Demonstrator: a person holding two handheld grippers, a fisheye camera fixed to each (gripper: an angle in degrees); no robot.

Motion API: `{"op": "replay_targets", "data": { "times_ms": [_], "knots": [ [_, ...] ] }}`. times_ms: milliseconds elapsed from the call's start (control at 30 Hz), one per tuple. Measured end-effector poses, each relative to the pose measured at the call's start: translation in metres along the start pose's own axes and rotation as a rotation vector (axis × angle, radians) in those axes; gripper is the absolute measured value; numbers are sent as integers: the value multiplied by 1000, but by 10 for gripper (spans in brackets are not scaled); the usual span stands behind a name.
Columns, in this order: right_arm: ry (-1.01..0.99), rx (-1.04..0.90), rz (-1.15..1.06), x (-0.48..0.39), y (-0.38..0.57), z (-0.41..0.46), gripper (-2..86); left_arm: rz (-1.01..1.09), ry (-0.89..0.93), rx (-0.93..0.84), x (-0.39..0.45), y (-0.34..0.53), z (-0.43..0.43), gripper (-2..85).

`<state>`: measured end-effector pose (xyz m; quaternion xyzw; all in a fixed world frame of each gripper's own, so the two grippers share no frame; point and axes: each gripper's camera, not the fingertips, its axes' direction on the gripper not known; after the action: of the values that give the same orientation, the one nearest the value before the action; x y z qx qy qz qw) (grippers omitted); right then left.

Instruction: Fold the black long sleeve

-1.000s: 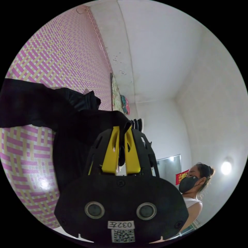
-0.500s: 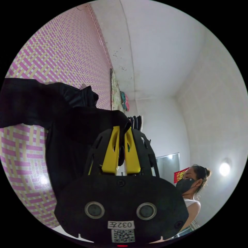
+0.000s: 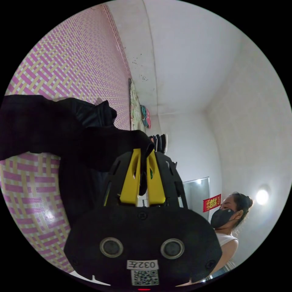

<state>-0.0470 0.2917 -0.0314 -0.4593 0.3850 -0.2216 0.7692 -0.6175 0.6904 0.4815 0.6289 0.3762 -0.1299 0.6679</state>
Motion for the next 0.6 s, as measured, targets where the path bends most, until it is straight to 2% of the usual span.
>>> {"op": "replay_targets", "data": {
  "times_ms": [67, 100, 167, 233, 300, 367, 433, 500, 600],
  "knots": [
    [-94, 78, 45, 1, 9, 4, -10, 6, 13, -9, -3, -5, -5, 120],
    [-79, 112, 28, -4, 12, 1, -10, 10, 12, -11, -4, -6, -7, 118],
    [136, 263, -73, -37, 24, -12, -9, 24, -10, -21, -3, -11, -13, 112],
    [258, 347, -190, -61, 28, -14, -9, 34, -22, -32, -3, -15, -16, 106],
    [419, 254, -313, -78, 17, 1, -7, 37, -20, -46, -4, -21, -17, 99],
    [664, 126, -450, -97, 3, 24, -1, 32, -11, -59, -4, -29, -19, 89],
    [771, 65, -587, -114, -2, 34, 18, 39, -14, -66, 0, -36, -21, 81],
    [823, 22, -670, -125, -8, 37, 31, 51, -17, -74, 6, -42, -22, 72],
    [765, -108, -781, -133, -19, 40, 45, 57, -8, -90, 12, -51, -22, 53]
  ]
}}
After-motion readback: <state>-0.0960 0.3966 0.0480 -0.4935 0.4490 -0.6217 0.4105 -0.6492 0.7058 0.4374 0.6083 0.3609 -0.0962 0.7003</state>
